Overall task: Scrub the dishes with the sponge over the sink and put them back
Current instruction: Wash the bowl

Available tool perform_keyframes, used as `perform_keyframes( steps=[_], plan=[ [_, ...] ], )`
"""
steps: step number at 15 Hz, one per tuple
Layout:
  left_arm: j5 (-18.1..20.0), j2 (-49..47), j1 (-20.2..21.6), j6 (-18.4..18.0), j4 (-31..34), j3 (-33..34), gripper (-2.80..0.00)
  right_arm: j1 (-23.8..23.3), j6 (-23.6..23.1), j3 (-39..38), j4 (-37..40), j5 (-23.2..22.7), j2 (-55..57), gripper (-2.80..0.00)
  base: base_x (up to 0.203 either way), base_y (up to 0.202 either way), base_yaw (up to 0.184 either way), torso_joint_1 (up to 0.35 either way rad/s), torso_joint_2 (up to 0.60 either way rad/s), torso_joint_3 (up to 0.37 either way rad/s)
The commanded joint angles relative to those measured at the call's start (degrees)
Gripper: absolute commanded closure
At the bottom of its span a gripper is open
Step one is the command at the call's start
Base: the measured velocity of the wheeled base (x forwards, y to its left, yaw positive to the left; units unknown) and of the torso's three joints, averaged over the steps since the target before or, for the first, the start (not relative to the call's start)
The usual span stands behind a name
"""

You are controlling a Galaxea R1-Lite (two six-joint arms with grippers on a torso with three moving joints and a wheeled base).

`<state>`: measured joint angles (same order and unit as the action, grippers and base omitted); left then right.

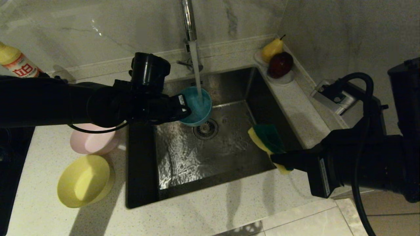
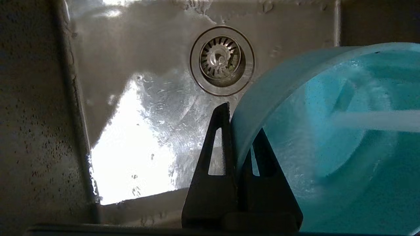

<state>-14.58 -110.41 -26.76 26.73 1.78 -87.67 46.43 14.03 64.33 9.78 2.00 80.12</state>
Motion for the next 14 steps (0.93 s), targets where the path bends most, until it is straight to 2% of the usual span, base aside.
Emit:
perform_keyframes(
  steps=[1, 4, 11, 14],
  plan=[
    [-0.1, 0.5, 0.0, 0.2, 0.1, 0.0, 0.0, 0.1, 0.1, 0.0, 0.1, -0.1, 0.0, 0.0, 0.0, 0.0, 0.0, 0.0, 0.0, 0.0],
    [-0.3, 0.4, -0.2, 0.4, 0.2, 0.5, 0.0, 0.1, 0.0, 0.1, 0.1, -0.1, -0.1, 0.0, 0.0, 0.0, 0.0, 0.0, 0.0, 0.0],
    [-4.0, 0.7, -1.8, -0.2, 0.5, 0.3, 0.0, 0.1, 0.0, 0.4, 0.1, -0.2, -0.2, 0.0, 0.0, 0.0, 0.0, 0.0, 0.0, 0.0],
    [-5.4, 1.2, -3.7, -0.6, 0.5, 1.7, 0.0, 0.1, 0.0, 0.0, 0.1, -0.2, -0.8, 0.0, 0.0, 0.0, 0.0, 0.0, 0.0, 0.0]
  ],
)
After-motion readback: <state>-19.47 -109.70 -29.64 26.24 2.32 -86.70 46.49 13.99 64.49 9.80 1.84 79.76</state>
